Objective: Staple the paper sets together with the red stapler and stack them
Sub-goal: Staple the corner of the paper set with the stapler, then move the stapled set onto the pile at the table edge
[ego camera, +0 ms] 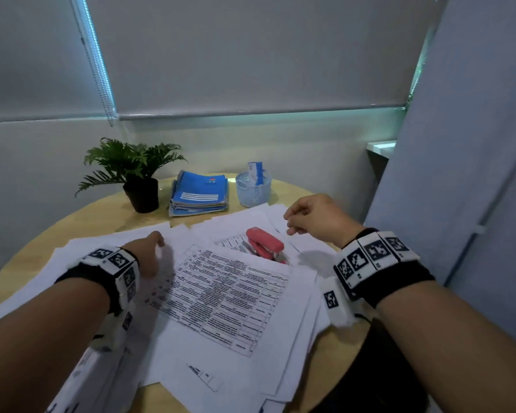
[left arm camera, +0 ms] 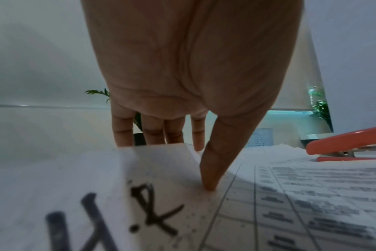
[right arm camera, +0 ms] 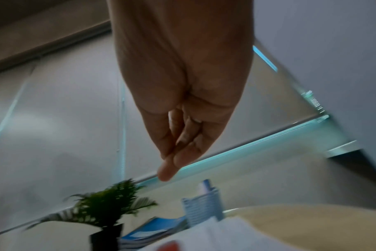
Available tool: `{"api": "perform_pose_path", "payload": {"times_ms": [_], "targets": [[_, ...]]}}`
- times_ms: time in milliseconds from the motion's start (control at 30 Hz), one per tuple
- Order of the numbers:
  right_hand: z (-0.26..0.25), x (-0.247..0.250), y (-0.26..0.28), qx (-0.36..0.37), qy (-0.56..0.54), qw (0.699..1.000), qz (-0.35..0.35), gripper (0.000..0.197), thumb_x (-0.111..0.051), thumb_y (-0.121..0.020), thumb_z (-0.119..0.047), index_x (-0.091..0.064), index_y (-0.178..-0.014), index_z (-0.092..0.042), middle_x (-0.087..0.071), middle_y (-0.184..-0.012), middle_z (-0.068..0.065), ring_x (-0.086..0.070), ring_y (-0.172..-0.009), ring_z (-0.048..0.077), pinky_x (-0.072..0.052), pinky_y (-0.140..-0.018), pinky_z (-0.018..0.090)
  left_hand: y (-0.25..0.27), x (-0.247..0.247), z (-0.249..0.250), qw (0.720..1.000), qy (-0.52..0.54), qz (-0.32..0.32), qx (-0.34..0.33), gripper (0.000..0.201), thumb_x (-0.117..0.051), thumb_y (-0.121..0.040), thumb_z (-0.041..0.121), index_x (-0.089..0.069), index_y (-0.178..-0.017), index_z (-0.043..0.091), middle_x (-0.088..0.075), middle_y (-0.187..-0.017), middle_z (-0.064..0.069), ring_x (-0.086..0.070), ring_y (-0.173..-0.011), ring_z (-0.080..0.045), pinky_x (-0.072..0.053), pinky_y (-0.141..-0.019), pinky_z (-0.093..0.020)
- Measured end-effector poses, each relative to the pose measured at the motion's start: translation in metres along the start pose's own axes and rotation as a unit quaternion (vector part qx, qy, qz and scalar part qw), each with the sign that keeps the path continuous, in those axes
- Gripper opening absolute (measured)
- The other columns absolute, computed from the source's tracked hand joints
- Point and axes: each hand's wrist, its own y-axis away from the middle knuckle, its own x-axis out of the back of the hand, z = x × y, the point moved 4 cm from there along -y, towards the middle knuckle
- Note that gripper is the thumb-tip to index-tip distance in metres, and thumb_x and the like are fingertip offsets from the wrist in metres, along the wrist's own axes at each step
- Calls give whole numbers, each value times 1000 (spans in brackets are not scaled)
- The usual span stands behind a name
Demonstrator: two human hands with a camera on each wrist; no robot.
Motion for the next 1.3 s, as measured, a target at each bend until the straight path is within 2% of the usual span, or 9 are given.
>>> {"api": "perform_pose_path", "payload": {"times_ms": [167, 300, 367, 500, 567, 767, 1033, 1200, 1300], "targets": [[73, 68, 17, -75, 39, 995, 61, 20, -58, -84, 4, -63, -73, -11, -66, -64, 7, -63, -61, 13, -54, -76, 34, -22, -9, -9, 998, -50, -19, 34, 52, -68, -77, 12, -37, -119, 15, -50, -85, -3, -51, -79, -21, -38, -58, -25], [131, 110, 33, -133, 137, 977, 99, 17, -60, -81, 0, -69, -73, -10, -61, -52, -12, -58, -56, 5, -48, -61, 15, -37, -15, -17, 995, -91, -28, 43, 45, -69, -75, 12, -44, -112, 16, -55, -106, -8, -52, -88, -22, -40, -68, -24], [158, 120, 41, -169, 169, 966, 96, 16, -58, -84, -3, -70, -75, -9, -63, -56, -7, -58, -49, -2, -43, -55, 9, -45, -16, -20, 994, -94, -30, 44, 38, -70, -74, 10, -49, -106, 15, -55, -108, -10, -50, -91, -22, -40, -73, -24], [211, 131, 46, -218, 209, 947, 109, 18, -54, -84, -1, -72, -80, -2, -69, -77, 11, -69, -76, 23, -54, -76, 27, -74, -22, -42, 997, -66, -21, 32, 36, -79, -55, 4, -58, -82, 13, -63, -99, -16, -57, -92, -31, -46, -82, -32], [227, 137, 45, -227, 217, 941, 123, 17, -54, -83, -1, -71, -82, 2, -71, -85, 17, -69, -85, 31, -55, -82, 37, -88, -29, -53, 997, -61, -18, 33, 36, -79, -56, 7, -60, -87, 16, -65, -96, -11, -60, -87, -25, -48, -76, -29], [259, 154, 40, -262, 224, 929, 133, 23, -54, -86, -9, -70, -97, 2, -69, -98, 19, -66, -96, 33, -55, -86, 40, -90, -31, -58, 998, -40, -21, 40, 45, -82, -56, 18, -61, -96, 19, -63, -91, -1, -60, -85, -19, -46, -72, -25], [226, 155, 52, -243, 226, 934, 131, 26, -57, -84, 7, -75, -93, -9, -70, -107, 8, -62, -106, 25, -48, -94, 29, -81, -27, -50, 999, -41, -17, 10, 48, -85, -56, 16, -62, -98, 16, -63, -89, -3, -60, -82, -19, -46, -72, -25], [169, 126, 39, -156, 216, 960, 82, 17, -56, -87, -5, -72, -91, -9, -70, -101, 9, -64, -98, 24, -48, -89, 29, -39, 7, -19, 999, -19, 20, -26, 25, -74, -66, 3, -57, -77, 18, -61, -87, -10, -56, -84, -28, -45, -75, -32], [114, 96, 25, -85, 210, 973, 53, 13, -59, -87, -10, -70, -84, -15, -69, -98, 4, -63, -95, 20, -45, -81, 23, -12, 29, -2, 995, 28, 76, -55, 18, -58, -79, -4, -55, -83, 14, -58, -89, -13, -57, -90, -33, -41, -76, -31]]}}
